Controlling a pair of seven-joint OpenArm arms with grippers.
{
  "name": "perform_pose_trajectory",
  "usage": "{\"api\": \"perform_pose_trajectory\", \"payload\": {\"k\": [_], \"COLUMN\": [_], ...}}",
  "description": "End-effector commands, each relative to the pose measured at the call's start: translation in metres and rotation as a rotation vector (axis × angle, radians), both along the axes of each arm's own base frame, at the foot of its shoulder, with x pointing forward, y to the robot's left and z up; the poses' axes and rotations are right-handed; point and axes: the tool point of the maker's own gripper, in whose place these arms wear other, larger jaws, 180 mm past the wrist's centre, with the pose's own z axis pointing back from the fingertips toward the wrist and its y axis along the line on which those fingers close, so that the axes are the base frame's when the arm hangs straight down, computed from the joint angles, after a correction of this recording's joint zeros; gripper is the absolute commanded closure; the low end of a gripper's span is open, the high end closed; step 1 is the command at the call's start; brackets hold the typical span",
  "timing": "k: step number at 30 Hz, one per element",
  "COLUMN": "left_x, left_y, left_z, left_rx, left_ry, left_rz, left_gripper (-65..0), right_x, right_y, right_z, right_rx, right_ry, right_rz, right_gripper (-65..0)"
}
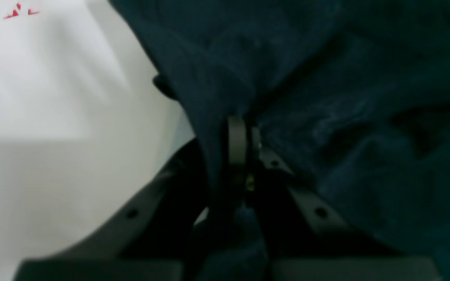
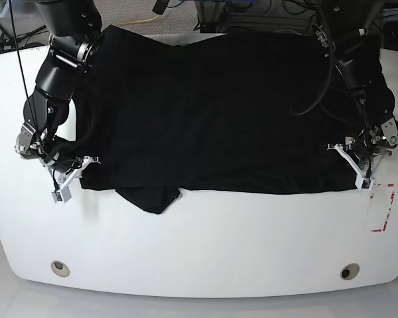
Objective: Fold the T-shirt properly
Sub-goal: 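Lift the held edge with both grippers and fold it over the shirt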
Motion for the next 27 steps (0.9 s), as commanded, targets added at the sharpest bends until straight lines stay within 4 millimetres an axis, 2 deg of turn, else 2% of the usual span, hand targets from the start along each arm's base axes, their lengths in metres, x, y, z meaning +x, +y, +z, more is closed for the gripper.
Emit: {"api": "perform_pose_trajectory", "payload": {"k": [1,6,10,14,19,24,26,27], "left_x": [0.020,0.026,0.032,0.040,0.044,0.046,0.047,0.047], "left_y": [0.010,0.003,0.001,-0.004,0.000,0.006,0.008,0.009], "left_z": [0.043,0.072,0.111,0.151,0.219,0.281,0.316,0.327], "left_rx": [0.050,0.088,0.148,0.217,0.299,0.352,0.366,0.368], "left_ry": [-0.105,-0.151,-0.223,-0.274,-0.384,-0.494,-0.556,-0.575], "left_rz": [-0.002,-0.007,-0.008,-0.019,0.020,0.068,0.096,0.107], "left_gripper": [0.0,0.0,0.0,0.0,0.0,0.0,0.0,0.0], "right_x": [0.016,0.037,0.055,0.080,0.108,0.125,0.133,0.135], "right_y": [-0.009,-0.009,-0.009,-0.004,-0.011,-0.020,-0.020,-0.020], "right_z": [0.026,0.050,0.075,0.112,0.172,0.229,0.262,0.274], "right_rx": [-0.020,-0.035,-0.094,-0.145,-0.184,-0.238,-0.278,-0.291], "right_ry": [-0.075,-0.127,-0.164,-0.228,-0.339,-0.410,-0.450,-0.468], "right_rz": [-0.005,0.010,0.061,0.107,0.102,0.101,0.115,0.118], "right_gripper": [0.0,0.0,0.0,0.0,0.0,0.0,0.0,0.0]}}
